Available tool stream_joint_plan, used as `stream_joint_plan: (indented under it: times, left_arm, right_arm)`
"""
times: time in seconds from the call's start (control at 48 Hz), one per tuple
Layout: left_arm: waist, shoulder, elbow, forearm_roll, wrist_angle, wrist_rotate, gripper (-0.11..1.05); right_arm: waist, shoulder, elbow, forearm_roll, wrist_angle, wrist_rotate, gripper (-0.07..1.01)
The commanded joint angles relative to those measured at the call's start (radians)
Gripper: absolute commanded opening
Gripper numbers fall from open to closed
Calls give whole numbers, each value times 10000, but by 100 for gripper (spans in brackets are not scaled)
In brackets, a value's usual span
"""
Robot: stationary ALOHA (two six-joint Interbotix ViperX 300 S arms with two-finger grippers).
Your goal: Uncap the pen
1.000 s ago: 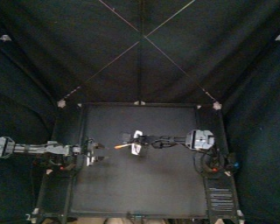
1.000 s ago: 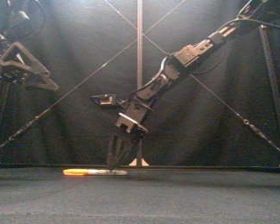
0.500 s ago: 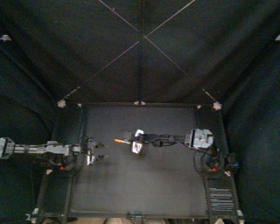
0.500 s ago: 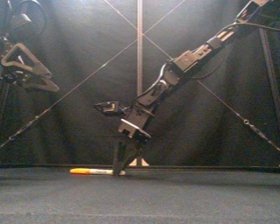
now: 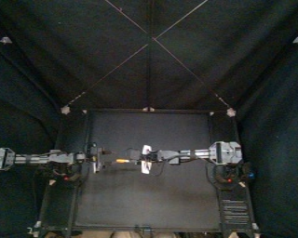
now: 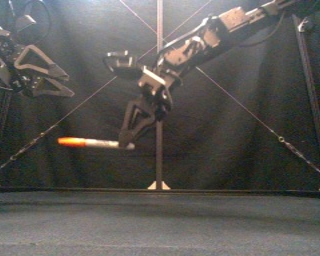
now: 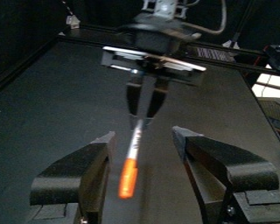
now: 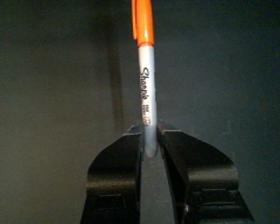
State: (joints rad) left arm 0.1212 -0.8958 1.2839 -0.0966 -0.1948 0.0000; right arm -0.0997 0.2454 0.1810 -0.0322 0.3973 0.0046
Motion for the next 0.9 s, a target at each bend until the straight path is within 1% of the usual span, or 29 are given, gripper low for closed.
stream_joint_plan:
  times: [0.021, 0.104, 0.208, 0.229, 0.271, 0.333, 0.375, 0.396, 0.5, 0.688, 0.708, 0.75, 0.771, 0.812, 0.896]
  left_arm:
    - [-46, 15, -169, -15, -184, 0, 88]
    - [-107, 15, -199, -15, -215, -15, 88]
    - [-276, 15, -199, -46, -199, -15, 88]
    - [-337, 15, -199, -61, -199, -15, 88]
    - [-383, 31, -199, -77, -215, -15, 88]
    - [-399, 31, -199, -77, -215, -15, 88]
    - [-399, 31, -199, -77, -215, -15, 88]
    - [-399, 46, -199, -92, -215, -31, 88]
    - [-399, 31, -199, -138, -215, -31, 88]
    - [-399, 46, -107, -491, -215, -31, 88]
    - [-399, 46, -92, -552, -215, -15, 88]
    - [-399, 46, -92, -660, -230, -31, 88]
    - [-399, 46, -92, -690, -215, -15, 88]
    - [-399, 46, -92, -782, -230, -15, 88]
    - [-399, 46, -92, -828, -215, -15, 88]
  right_arm:
    - [61, -859, -77, -15, -61, 61, 52]
    - [153, -1089, -46, -31, -77, 46, 52]
    - [215, -1350, 15, -123, -123, 46, 52]
    - [230, -1396, 46, -138, -184, 46, 52]
    - [245, -1442, 61, -215, -322, 46, 52]
    - [291, -1503, 138, -337, -675, 46, 52]
    - [307, -1519, 169, -399, -813, 46, 52]
    - [307, -1519, 169, -414, -859, 46, 52]
    - [307, -1519, 169, -460, -1089, 46, 52]
    - [322, -1565, 92, -460, -1335, 31, 52]
    - [322, -1580, 77, -460, -1365, 31, 52]
    - [322, -1565, 77, -460, -1457, 15, 52]
    - [322, -1580, 61, -476, -1503, 15, 52]
    - [322, -1580, 77, -491, -1580, 31, 52]
    - [322, -1580, 61, -552, -1657, 31, 52]
